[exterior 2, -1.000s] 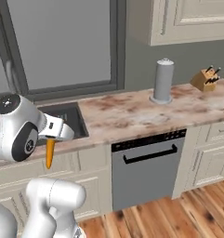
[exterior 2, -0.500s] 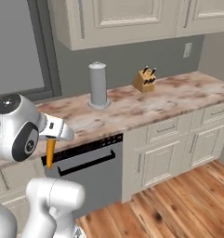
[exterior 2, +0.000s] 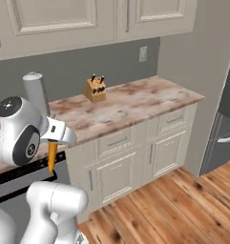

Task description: Place the onion and carrot inside the fridge drawer. Close the drawer after placing the vegetables.

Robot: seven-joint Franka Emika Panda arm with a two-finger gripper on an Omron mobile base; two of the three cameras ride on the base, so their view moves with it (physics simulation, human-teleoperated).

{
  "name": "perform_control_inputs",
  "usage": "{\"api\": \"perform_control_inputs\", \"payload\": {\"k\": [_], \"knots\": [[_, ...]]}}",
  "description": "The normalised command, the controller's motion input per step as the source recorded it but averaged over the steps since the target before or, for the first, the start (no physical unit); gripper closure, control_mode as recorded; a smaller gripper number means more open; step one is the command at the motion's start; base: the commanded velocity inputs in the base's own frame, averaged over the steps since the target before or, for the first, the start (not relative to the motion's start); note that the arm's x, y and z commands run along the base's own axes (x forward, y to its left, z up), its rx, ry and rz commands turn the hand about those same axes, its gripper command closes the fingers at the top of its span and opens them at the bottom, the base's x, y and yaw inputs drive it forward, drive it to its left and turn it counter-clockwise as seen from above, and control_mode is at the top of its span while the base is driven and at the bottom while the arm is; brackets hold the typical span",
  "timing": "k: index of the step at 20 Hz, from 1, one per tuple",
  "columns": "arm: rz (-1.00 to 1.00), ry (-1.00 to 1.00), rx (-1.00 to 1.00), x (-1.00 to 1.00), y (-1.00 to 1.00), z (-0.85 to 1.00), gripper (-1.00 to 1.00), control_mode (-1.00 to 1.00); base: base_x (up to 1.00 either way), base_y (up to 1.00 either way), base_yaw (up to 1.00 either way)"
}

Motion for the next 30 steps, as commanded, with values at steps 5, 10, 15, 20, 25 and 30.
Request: {"api": "perform_control_inputs", "payload": {"k": [5,10,15,20,25,30], "knots": [[0.00,0.00,0.00,0.00,0.00,0.00,1.00,1.00,0.49,-1.00,-0.17],[0.00,0.00,0.00,0.00,0.00,0.00,1.00,1.00,0.47,-1.00,-0.16],[0.00,0.00,0.00,0.00,0.00,0.00,1.00,1.00,0.37,-1.00,-0.12],[0.00,0.00,0.00,0.00,0.00,0.00,1.00,1.00,0.26,-1.00,-0.05],[0.00,0.00,0.00,0.00,0.00,0.00,1.00,1.00,0.32,-1.00,0.00],[0.00,0.00,0.00,0.00,0.00,0.00,1.00,1.00,0.35,-1.00,0.00]]}}
